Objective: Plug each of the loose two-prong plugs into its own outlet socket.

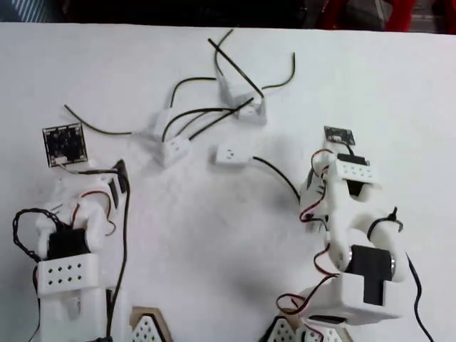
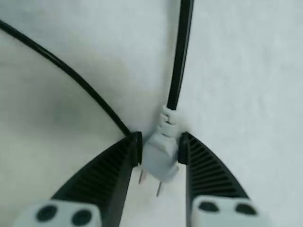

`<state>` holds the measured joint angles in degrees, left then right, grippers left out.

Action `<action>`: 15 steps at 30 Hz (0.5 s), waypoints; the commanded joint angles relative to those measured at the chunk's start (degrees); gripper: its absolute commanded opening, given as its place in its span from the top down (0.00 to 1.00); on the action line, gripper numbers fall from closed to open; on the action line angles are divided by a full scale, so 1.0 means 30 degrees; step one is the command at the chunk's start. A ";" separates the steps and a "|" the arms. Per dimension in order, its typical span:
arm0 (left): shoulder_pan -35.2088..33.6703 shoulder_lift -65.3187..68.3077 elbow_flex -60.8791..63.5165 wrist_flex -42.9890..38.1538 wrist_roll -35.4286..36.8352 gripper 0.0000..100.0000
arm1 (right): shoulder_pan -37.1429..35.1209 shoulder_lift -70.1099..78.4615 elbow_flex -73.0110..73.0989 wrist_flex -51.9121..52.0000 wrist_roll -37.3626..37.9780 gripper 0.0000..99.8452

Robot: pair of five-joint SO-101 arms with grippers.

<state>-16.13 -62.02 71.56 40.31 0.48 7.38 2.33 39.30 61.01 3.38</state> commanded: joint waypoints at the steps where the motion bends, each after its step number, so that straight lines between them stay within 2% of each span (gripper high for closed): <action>1: 0.0190 -0.0513 -0.0176 -0.0469 -0.0234 0.78 | -0.0132 0.0190 0.0059 -0.0015 0.0117 0.90; 6: 0.0190 -0.0513 -0.0176 -0.0469 -0.0234 0.78 | -0.0103 0.0190 0.0059 -0.0015 0.0205 0.98; 15: 0.0190 -0.0513 -0.0176 -0.0469 -0.0234 0.78 | -0.0161 0.0015 -0.0059 -0.0015 0.0234 0.98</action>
<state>-16.13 -62.02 71.56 40.31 0.48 7.65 2.95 39.30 61.01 3.38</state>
